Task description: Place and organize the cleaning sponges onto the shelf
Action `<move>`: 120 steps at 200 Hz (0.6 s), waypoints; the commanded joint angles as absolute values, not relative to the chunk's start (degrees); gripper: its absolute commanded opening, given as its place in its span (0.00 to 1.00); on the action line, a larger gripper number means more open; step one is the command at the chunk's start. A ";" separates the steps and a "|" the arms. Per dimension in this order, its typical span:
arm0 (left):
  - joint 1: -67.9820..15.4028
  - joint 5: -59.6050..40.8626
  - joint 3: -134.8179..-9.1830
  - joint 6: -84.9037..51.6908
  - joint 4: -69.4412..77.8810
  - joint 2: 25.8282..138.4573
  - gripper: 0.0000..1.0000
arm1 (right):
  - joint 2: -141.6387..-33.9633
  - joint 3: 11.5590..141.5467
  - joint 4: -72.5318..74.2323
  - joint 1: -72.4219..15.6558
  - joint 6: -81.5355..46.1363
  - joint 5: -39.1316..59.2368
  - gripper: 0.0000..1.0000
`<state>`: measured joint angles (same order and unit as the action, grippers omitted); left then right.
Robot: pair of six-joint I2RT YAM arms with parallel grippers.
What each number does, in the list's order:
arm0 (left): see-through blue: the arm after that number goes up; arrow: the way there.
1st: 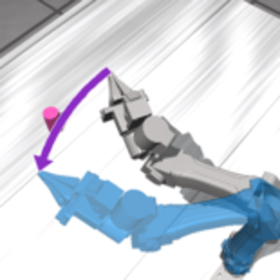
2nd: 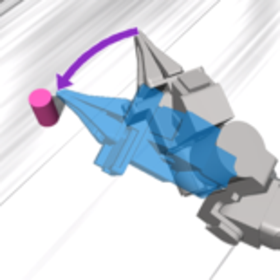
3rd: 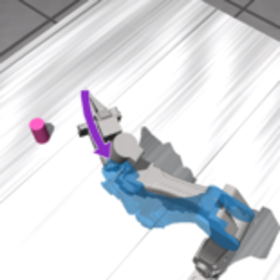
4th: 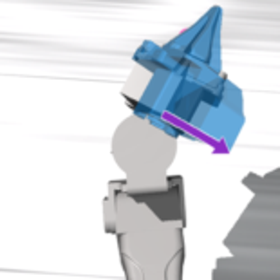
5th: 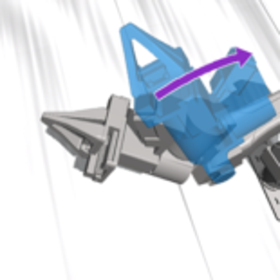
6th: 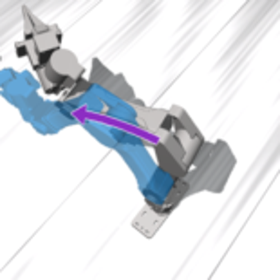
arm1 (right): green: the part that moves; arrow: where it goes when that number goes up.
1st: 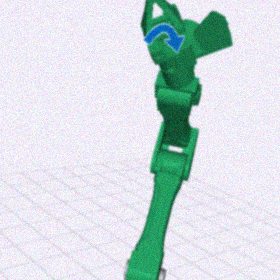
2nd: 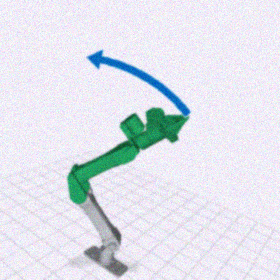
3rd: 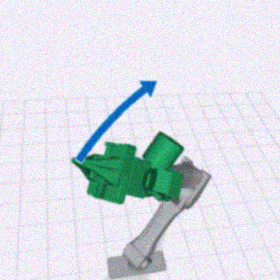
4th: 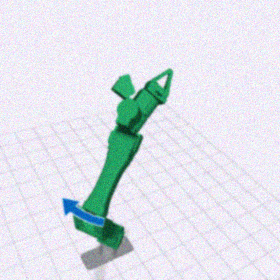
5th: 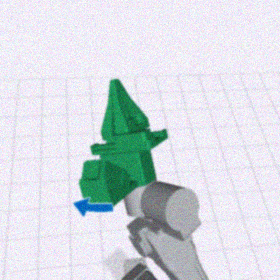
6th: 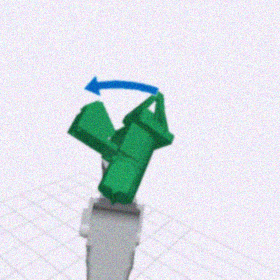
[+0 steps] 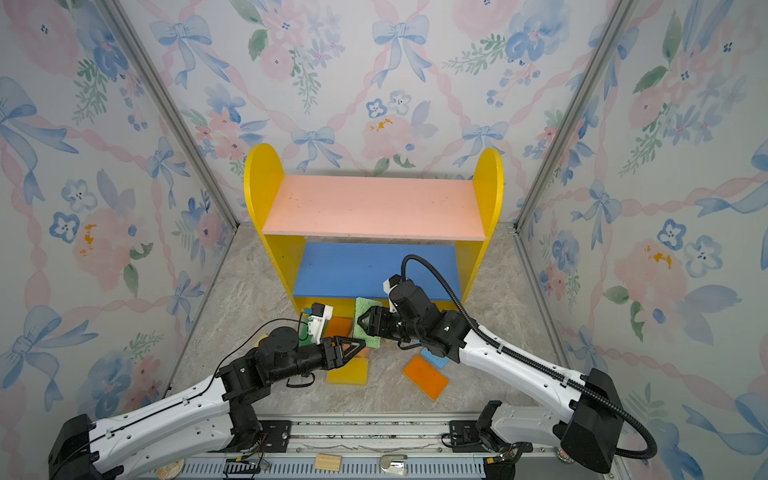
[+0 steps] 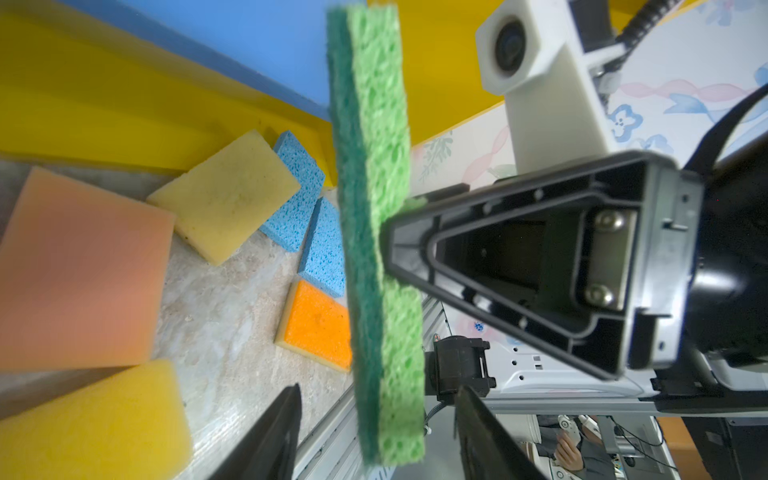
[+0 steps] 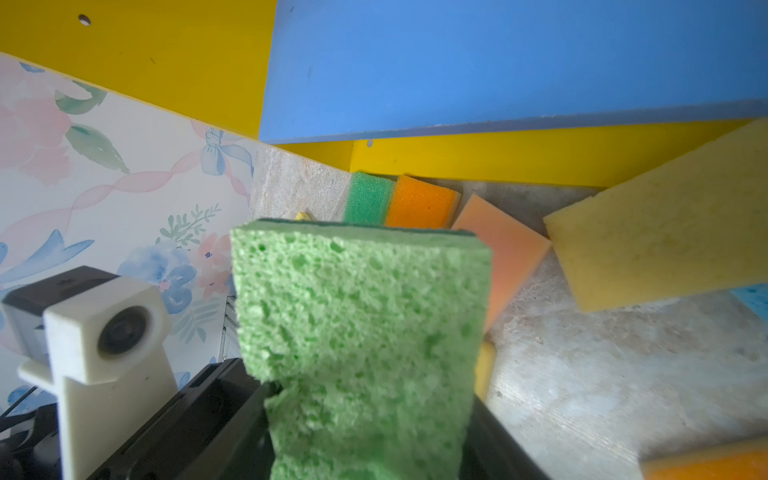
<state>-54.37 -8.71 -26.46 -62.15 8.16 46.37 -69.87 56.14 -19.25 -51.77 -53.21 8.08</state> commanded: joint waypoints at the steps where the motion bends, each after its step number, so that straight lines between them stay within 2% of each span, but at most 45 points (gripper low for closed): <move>1: -54.53 -7.33 -26.46 -61.71 12.82 46.96 0.51 | -68.74 57.21 -18.55 -52.51 -53.97 7.23 0.65; 15: -54.57 -7.30 -26.41 -61.70 13.40 47.12 0.43 | -68.64 57.17 -18.63 -52.65 -53.90 7.21 0.65; 55: -53.63 -7.08 -25.76 -61.87 13.40 46.53 0.09 | -68.00 56.78 -17.92 -52.67 -53.94 7.60 0.69; 73: -52.60 -7.68 -25.32 -62.18 13.65 45.84 0.04 | -67.36 56.66 -17.64 -52.64 -53.31 7.90 0.74; 89: -51.48 -8.62 -25.18 -62.05 13.55 44.88 0.03 | -66.12 56.48 -17.91 -51.68 -52.29 9.02 0.88; 107: -49.75 -9.90 -24.38 -62.09 12.94 42.85 0.03 | -63.43 56.06 -19.07 -49.51 -51.16 10.35 0.99; 120: -47.82 -11.31 -23.55 -62.58 13.03 40.92 0.03 | -61.33 55.28 -18.87 -48.09 -49.83 12.71 0.98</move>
<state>-50.39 -8.71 -25.26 -62.24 11.77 44.07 -65.41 56.05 -18.65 -50.48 -52.34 9.63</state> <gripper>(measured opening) 0.057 0.988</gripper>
